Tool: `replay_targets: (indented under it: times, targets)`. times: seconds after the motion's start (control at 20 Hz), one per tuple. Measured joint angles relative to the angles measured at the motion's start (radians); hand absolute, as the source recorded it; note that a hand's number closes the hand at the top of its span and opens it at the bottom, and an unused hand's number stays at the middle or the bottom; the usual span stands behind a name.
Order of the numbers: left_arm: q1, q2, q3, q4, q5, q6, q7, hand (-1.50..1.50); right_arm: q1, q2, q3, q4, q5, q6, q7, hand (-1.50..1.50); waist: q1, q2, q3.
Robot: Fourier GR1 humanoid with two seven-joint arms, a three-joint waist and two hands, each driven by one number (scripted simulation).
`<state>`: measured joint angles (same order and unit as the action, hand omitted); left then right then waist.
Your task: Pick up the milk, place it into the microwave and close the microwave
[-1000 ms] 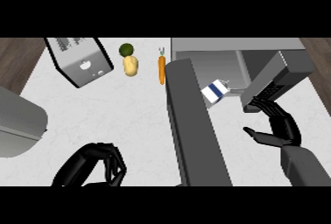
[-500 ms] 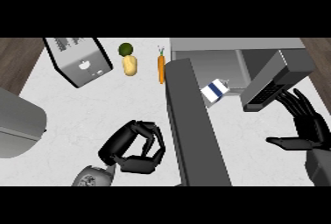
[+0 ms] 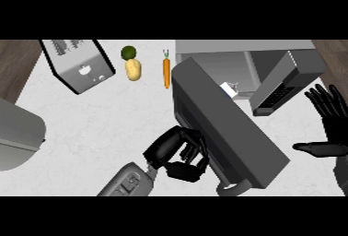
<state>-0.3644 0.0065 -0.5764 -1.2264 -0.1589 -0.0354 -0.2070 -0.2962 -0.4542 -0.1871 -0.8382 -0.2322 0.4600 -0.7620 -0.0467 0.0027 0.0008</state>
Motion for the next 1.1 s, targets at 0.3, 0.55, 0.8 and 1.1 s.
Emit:
replay_targets:
  times: [0.3,0.55,0.8,1.1]
  targets:
    - [-0.118,0.001,-0.158,0.155,0.134,0.097,0.040,-1.50,-0.032,-0.020,0.017,-0.095,-0.075,0.059,0.089,-1.50,-0.034,0.006,-0.002]
    - [-0.199,0.001,-0.255,0.199,0.262,0.186,0.058,-1.50,-0.075,-0.040,0.033,-0.156,-0.133,0.108,0.160,-1.50,-0.078,0.016,-0.003]
    - [-0.273,-0.002,-0.272,0.201,0.388,0.250,0.012,1.50,-0.126,-0.032,0.061,-0.218,-0.182,0.140,0.224,-1.50,-0.127,0.028,-0.005]
    - [-0.366,-0.004,-0.260,0.223,0.510,0.300,-0.041,1.50,-0.169,-0.041,0.082,-0.282,-0.237,0.179,0.291,-1.50,-0.190,0.040,-0.005]
